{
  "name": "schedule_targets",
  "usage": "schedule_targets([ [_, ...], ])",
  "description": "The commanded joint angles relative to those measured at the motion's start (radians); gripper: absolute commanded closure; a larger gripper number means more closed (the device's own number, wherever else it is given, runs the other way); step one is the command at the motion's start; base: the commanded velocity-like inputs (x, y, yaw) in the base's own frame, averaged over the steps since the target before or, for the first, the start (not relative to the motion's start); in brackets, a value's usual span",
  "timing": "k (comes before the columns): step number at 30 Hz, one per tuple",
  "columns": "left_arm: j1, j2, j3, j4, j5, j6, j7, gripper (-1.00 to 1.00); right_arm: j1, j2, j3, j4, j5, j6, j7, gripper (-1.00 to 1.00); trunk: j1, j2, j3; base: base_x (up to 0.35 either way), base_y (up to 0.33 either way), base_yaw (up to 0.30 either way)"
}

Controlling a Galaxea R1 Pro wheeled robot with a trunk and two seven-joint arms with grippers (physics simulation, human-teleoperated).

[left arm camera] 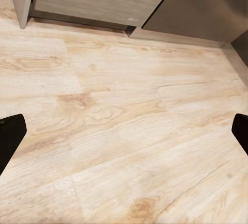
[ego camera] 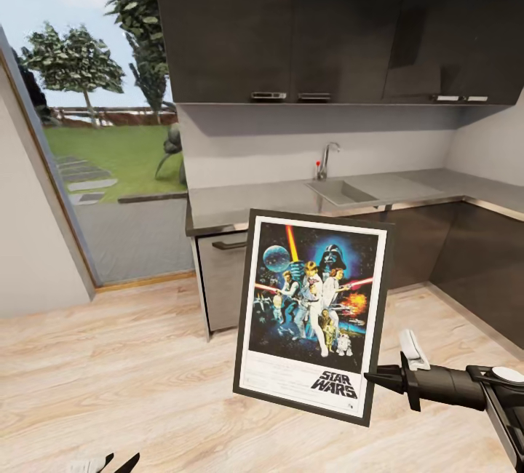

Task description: Pick up the poster from the kitchen countertop and hang it on one of the wall nails in the kitchen.

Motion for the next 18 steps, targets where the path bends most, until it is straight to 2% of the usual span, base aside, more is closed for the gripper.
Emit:
schedule_targets([
  [1, -0.001, 0.000, -0.008, 0.001, 0.010, -0.002, -0.004, -1.00, -0.001, 0.000, -0.001, -0.001, 0.002, 0.012, 0.005, 1.00, -0.004, 0.007, 0.002, 0.000, 0.000, 0.000],
  [18, -0.001, -0.001, -0.008, 0.001, 0.010, -0.002, -0.003, -1.00, 0.001, 0.001, 0.000, -0.001, 0.002, 0.012, 0.003, 1.00, -0.069, 0.126, 0.055, 0.000, 0.000, 0.000],
])
